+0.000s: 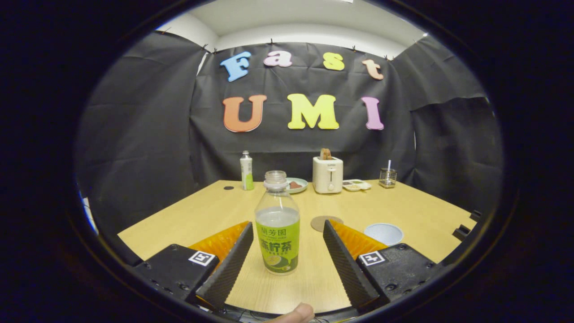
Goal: Take the bottle from table, then pour the juice into the cup, finally place the bottle on the coaster
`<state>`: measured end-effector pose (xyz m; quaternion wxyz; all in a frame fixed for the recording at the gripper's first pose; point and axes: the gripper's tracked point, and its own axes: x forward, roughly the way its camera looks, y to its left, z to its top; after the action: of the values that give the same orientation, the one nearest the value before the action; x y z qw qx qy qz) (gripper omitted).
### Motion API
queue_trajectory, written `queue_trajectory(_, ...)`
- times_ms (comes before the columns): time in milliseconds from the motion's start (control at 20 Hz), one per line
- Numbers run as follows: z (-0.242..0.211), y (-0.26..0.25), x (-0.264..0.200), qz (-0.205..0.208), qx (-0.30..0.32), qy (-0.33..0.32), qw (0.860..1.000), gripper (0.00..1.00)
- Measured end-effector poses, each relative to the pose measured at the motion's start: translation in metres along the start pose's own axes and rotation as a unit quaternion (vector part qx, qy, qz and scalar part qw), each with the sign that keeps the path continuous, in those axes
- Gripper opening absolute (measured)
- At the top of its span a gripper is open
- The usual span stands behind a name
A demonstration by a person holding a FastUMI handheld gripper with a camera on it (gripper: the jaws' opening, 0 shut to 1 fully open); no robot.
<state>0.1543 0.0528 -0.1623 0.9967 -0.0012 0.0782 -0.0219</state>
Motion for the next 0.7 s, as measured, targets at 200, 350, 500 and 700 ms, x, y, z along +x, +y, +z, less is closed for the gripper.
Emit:
queue_trajectory(200, -0.004, 0.007, 0.017, -0.005, -0.017, 0.008, 1.0, 1.0)
queue_trajectory(350, 0.0, 0.012, 0.033, -0.015, -0.012, -0.006, 1.0, 1.0)
queue_trajectory(500, -0.004, 0.008, 0.051, -0.045, -0.009, -0.019, 0.999, 1.0)
queue_trajectory(700, -0.005, 0.012, 0.062, -0.061, -0.014, -0.016, 0.998, 0.8)
